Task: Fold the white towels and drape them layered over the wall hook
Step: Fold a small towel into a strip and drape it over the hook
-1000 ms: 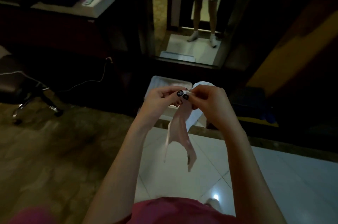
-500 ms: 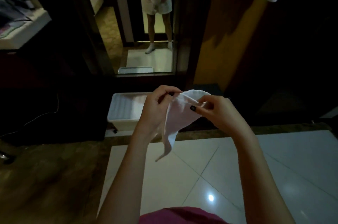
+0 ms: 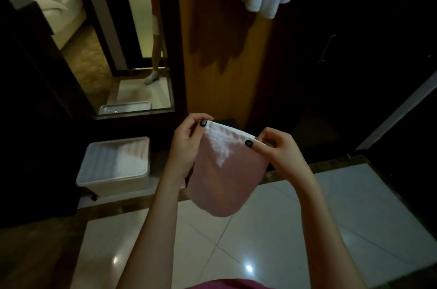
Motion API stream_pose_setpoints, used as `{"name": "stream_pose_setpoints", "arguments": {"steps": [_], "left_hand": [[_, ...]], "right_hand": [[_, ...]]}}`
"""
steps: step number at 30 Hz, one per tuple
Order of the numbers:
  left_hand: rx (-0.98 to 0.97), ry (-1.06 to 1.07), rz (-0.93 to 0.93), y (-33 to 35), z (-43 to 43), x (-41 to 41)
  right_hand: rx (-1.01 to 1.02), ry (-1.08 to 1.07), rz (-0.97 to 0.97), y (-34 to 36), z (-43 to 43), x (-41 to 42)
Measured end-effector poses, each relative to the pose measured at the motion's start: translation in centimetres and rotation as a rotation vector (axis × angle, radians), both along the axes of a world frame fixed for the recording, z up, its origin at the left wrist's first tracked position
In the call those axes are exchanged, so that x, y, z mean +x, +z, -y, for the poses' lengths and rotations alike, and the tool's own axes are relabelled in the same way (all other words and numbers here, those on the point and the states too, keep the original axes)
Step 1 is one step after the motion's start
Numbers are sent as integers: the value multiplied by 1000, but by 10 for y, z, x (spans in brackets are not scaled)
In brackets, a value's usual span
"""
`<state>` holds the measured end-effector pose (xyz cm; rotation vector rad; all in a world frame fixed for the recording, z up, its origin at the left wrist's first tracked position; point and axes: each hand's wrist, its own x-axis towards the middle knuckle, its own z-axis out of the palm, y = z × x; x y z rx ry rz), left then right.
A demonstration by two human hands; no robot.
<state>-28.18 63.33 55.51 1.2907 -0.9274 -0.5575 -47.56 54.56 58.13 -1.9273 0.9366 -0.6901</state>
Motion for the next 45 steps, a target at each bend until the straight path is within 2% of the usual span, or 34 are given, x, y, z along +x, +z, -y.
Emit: {"name": "stream_pose_setpoints", "arguments": {"steps": [5, 9, 14, 21, 24, 27, 29, 35, 39, 42, 45], "left_hand": [[-27, -52, 143, 7, 59, -35], [-37, -93, 170, 22, 103, -54], [3, -221, 40, 24, 149, -55], [65, -216, -157, 29, 215, -33], [32, -212, -132, 36, 242, -24], [12, -251, -26, 40, 265, -15], [1, -285, -37, 43, 279, -9], [-48, -495, -209, 45, 304, 21], [-35, -676, -286, 44, 316, 32], [-21, -557, -252, 39, 326, 28], [-29, -462, -272, 32, 329, 24]], "right_hand": [[-52, -179, 126, 6, 44, -37], [-79, -282, 210, 17, 75, -51], [-102, -352, 256, 26, 115, -56], [-88, -361, 243, 36, 170, -50], [-30, -294, 295, 42, 188, -47], [-76, -321, 294, 43, 205, -38], [-88, -358, 277, 43, 216, -30], [-232, -432, 189, 47, 246, -12], [-313, -641, 103, 41, 265, 10], [-333, -731, 42, 37, 270, 26], [-242, -499, 98, 28, 265, 37]]}}
